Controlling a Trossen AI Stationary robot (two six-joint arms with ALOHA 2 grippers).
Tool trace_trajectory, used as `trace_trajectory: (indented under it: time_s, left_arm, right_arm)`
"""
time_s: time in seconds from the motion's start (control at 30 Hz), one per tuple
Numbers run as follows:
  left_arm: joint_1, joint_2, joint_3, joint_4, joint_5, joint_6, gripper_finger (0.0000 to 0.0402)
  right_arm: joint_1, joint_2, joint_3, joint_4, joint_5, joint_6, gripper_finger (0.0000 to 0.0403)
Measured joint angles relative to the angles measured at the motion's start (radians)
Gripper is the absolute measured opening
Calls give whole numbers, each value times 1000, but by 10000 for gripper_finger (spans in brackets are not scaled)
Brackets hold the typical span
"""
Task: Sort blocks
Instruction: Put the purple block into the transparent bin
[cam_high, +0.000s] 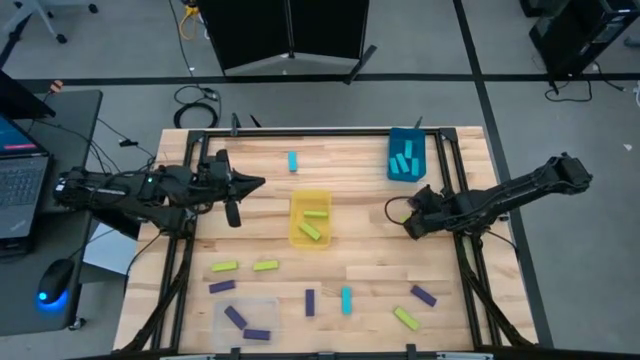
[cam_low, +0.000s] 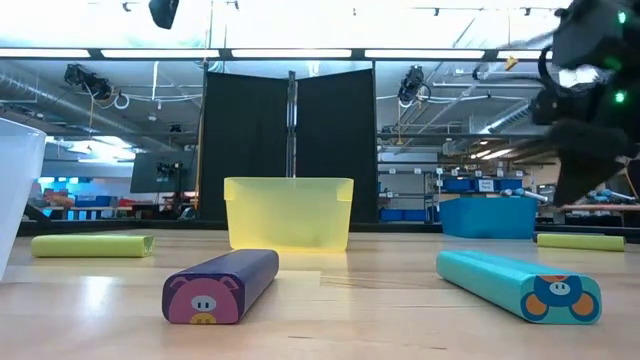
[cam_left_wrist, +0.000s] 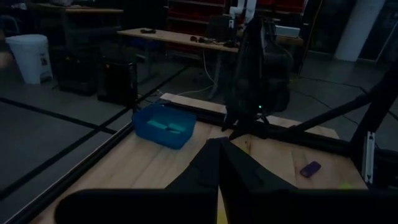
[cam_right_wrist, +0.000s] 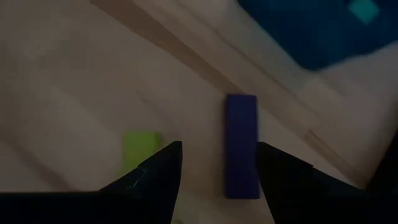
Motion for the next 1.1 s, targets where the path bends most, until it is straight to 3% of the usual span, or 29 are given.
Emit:
trace_trajectory:
  time_s: [0.57,1.1]
  left_arm:
    - [-5,1,0,14,0,4,11]
    - [-5,1,0,13,2,23,11]
  right_arm:
    - [-106,52,-129,128,-7,25,220]
    - [-160,123,-161,227,-43,31,172]
